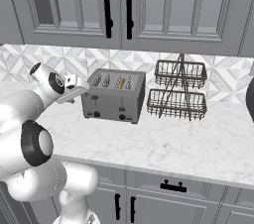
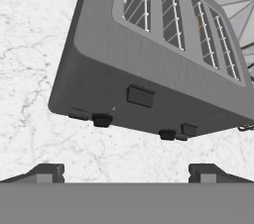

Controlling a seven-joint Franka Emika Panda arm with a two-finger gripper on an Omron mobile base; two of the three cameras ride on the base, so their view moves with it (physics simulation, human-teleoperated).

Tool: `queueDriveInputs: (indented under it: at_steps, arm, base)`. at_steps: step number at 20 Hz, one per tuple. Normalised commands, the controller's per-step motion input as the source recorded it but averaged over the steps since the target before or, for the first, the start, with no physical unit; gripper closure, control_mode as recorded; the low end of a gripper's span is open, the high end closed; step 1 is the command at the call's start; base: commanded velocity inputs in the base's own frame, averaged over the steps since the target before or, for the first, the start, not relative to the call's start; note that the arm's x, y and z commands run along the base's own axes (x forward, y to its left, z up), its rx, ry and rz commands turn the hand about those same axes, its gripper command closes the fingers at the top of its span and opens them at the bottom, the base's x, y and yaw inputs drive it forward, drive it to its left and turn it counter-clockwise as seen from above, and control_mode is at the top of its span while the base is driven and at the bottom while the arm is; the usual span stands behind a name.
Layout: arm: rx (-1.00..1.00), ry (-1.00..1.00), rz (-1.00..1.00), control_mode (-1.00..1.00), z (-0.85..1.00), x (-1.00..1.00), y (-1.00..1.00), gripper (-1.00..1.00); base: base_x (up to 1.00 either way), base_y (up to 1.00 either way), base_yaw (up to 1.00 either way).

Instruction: Start the toaster. Once the lever pops up, take the bread to the plate on the dining counter.

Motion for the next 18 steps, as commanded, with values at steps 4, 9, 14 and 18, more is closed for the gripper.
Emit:
queueDriveInputs:
  at_steps: [4,9,14,18]
  arm:
    - [0.00,0.00,0.00,-1.00,0.00,0.00,0.00,-1.00]
    - [0.00,0.00,0.00,-1.00,0.00,0.00,0.00,-1.00]
    - [0.00,0.00,0.00,-1.00,0.00,0.00,0.00,-1.00]
    - [0.00,0.00,0.00,-1.00,0.00,0.00,0.00,-1.00]
  base:
    - [0.00,0.00,0.00]
    - [0.00,0.00,0.00]
    - [0.00,0.00,0.00]
    - [0.00,0.00,0.00]
